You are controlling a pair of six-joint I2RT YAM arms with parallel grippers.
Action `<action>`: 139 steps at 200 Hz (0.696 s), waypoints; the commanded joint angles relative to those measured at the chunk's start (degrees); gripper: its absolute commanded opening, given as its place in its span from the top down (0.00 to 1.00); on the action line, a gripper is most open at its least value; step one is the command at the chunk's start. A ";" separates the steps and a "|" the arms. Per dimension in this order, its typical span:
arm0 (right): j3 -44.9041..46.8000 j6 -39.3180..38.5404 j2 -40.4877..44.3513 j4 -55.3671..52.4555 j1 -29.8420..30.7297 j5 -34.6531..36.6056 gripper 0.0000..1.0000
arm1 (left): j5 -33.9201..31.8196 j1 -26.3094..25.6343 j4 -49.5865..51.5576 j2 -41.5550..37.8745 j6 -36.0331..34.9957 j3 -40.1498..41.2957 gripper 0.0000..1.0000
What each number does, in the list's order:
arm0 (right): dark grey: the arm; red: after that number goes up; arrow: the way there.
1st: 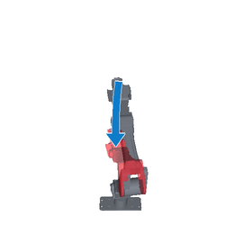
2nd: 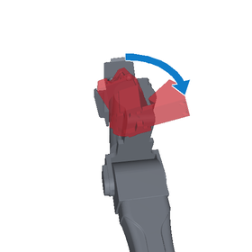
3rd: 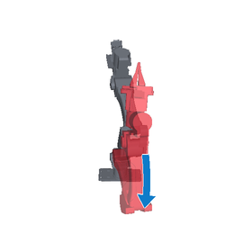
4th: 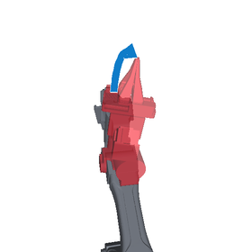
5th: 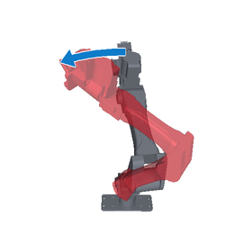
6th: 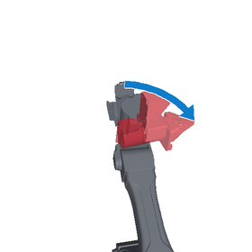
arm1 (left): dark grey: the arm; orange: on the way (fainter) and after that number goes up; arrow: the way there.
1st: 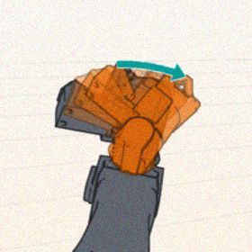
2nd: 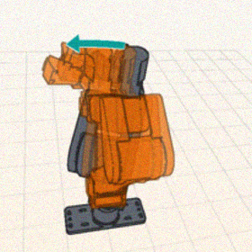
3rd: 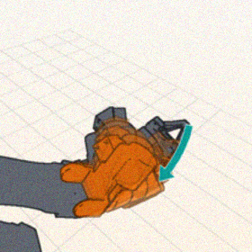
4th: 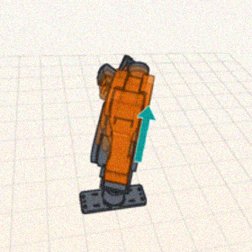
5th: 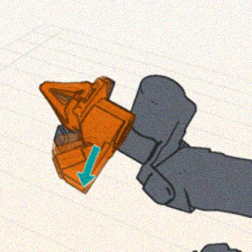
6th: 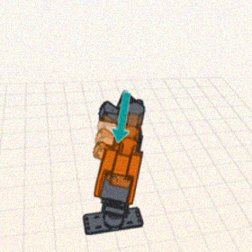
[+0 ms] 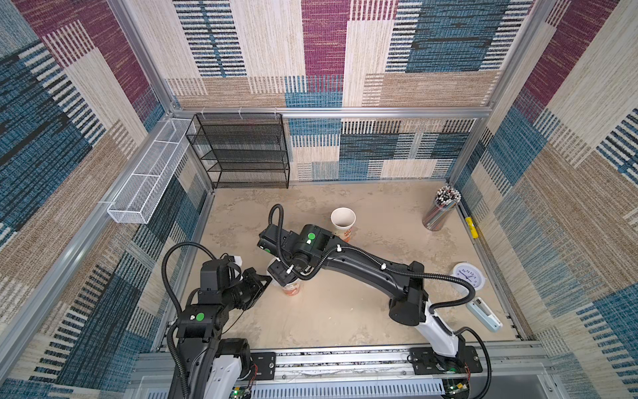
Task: Put the leak-proof paper on the milk tea cups
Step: Secure the cup lid on the cup.
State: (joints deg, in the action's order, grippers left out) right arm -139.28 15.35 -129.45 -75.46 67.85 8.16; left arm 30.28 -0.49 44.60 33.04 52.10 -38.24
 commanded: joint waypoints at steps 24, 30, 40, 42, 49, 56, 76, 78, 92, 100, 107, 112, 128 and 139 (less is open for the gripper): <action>3.18 -0.44 -0.07 -1.12 0.08 -1.71 0.26 | -0.46 0.03 0.13 -0.24 -0.61 -0.34 1.00; 3.29 -0.42 -0.10 -1.11 0.11 -1.82 0.26 | -0.56 0.05 0.12 -0.30 -0.53 -0.42 1.00; 3.53 -0.53 -0.14 -1.13 0.08 -1.90 0.26 | -0.87 0.05 0.24 -0.43 -0.50 -0.51 1.00; 3.61 -0.55 -0.16 -1.12 0.08 -1.92 0.26 | -0.91 0.01 0.25 -0.49 -0.41 -0.58 1.00; 3.90 -0.56 -0.02 -1.14 0.09 -2.00 0.26 | -1.23 0.05 0.40 -0.60 -0.34 -0.80 1.00; 4.31 -0.63 0.06 -1.14 0.08 -2.09 0.26 | -1.62 0.04 0.63 -0.69 -0.34 -1.06 1.00; 5.87 -0.60 0.76 -1.11 0.11 -2.05 0.26 | -3.17 0.04 1.10 -1.37 -0.13 -1.93 1.00; 6.04 -0.59 0.88 -1.14 0.09 -2.09 0.26 | -3.33 0.00 1.10 -1.37 -0.10 -2.02 1.00; 6.94 -0.68 1.45 -1.12 0.08 -1.91 0.26 | -3.91 0.03 1.05 -1.79 0.36 -2.28 1.00; 7.25 -0.72 1.68 -1.11 0.10 -1.83 0.26 | -3.86 0.05 0.76 -1.72 0.59 -2.20 1.00; 7.57 -0.68 1.79 -1.14 0.09 -1.86 0.26 | -3.69 0.05 0.46 -1.59 0.79 -2.04 1.00; 7.70 -0.71 1.87 -1.10 0.10 -1.79 0.26 | -3.45 0.05 0.20 -1.62 0.98 -1.94 1.00; 8.38 -0.65 2.09 -0.97 0.08 -1.83 0.26 | -2.53 0.05 -1.20 -1.44 1.67 -1.31 0.97; 9.05 -0.63 2.24 -0.65 0.09 -1.88 0.26 | -2.09 0.05 -2.00 -1.37 2.08 -0.81 0.95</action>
State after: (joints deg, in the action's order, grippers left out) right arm -131.90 14.76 -126.43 -69.87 67.83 8.40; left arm 27.38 -0.49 44.51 31.51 52.77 -39.72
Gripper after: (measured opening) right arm 0.743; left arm 0.048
